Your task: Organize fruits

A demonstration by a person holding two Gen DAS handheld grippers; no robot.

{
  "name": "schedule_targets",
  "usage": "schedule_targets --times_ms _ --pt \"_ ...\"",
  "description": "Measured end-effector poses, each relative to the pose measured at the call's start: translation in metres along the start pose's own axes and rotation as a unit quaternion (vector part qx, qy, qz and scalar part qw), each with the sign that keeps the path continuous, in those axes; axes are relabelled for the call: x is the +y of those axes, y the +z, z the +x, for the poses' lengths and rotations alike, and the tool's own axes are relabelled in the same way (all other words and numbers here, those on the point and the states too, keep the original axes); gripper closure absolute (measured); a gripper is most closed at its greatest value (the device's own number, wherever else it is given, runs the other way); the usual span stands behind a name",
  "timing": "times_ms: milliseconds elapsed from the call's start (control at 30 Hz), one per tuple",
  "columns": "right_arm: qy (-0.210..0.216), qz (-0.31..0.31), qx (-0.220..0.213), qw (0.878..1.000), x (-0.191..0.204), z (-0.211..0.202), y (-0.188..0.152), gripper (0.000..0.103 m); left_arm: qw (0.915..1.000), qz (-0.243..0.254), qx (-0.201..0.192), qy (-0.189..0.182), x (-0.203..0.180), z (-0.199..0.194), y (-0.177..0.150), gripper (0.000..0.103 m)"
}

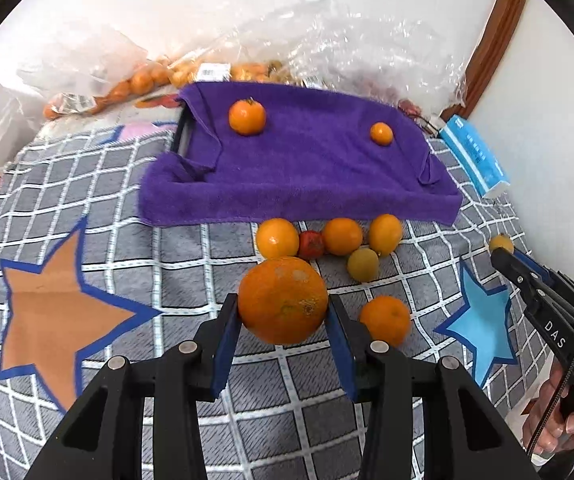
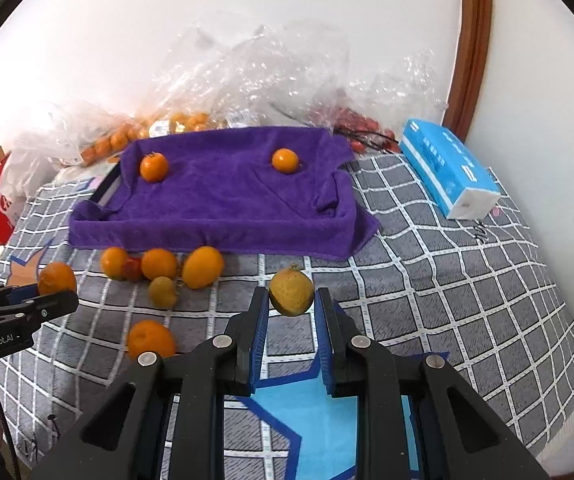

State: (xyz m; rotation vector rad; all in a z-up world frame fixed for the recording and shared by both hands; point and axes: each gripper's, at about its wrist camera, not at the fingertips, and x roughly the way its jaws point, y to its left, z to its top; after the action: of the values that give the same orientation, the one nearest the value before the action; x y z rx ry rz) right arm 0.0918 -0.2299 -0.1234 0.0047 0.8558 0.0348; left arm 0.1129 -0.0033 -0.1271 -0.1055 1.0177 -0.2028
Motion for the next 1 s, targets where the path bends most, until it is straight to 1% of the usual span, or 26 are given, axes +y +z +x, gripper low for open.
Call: schedule_targets --times_ms 100,200,300,800,1000 --pt "0.018 -0.004 -0.009 1.0 0.006 -0.011 0.005 0.08 0.9999 -0.007 -0.012 0.001 0.004 -0.015 0.001 0.063" --pt "0.018 -0.012 -0.018 1.0 0.012 -0.02 0.01 0.08 0.9996 -0.015 -0.022 -0.004 0.006 -0.028 0.003 0.063" --pt "0.022 -0.009 -0.018 1.0 0.013 -0.024 0.015 0.08 0.9993 -0.019 -0.031 -0.003 0.005 -0.038 0.005 0.063" --pt "0.012 -0.019 -0.041 0.999 0.017 -0.045 0.036 0.08 0.9977 -0.02 -0.064 -0.013 0.003 -0.068 0.022 0.063" --pt "0.013 -0.017 -0.05 0.999 0.015 -0.051 0.047 0.08 0.9968 -0.018 -0.078 -0.009 0.003 -0.079 0.034 0.063"
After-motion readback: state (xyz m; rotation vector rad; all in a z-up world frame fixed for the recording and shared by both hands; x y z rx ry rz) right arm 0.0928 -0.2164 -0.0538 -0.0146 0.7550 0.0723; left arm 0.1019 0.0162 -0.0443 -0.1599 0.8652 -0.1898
